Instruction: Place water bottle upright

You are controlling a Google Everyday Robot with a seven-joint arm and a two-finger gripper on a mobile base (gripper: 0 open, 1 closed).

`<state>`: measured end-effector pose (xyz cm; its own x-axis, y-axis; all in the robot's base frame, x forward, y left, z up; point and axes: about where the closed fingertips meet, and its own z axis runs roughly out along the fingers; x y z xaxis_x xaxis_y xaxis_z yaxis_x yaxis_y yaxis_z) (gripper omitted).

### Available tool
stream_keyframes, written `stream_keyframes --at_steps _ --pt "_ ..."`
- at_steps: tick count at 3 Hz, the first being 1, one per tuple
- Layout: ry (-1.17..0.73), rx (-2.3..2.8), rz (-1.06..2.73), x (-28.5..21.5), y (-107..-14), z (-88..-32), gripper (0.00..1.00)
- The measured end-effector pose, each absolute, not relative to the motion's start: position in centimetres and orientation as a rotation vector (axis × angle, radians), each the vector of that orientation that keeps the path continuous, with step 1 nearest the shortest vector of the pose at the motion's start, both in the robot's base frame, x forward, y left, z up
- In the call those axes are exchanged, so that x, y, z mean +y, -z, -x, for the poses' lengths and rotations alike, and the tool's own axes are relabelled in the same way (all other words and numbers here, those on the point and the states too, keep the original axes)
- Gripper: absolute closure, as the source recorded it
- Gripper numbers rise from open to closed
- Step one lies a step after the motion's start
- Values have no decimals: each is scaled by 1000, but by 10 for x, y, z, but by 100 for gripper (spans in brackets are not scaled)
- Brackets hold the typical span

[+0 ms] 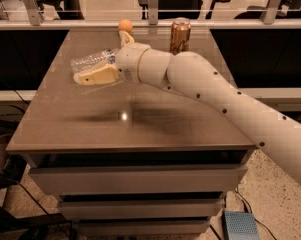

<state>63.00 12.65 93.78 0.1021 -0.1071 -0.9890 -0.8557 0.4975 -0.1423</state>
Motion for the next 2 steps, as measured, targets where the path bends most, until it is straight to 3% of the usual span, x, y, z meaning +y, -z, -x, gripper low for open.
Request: stream_keyframes --at_steps 2 --pt "-639 1445 1132 115 -937 -653 0"
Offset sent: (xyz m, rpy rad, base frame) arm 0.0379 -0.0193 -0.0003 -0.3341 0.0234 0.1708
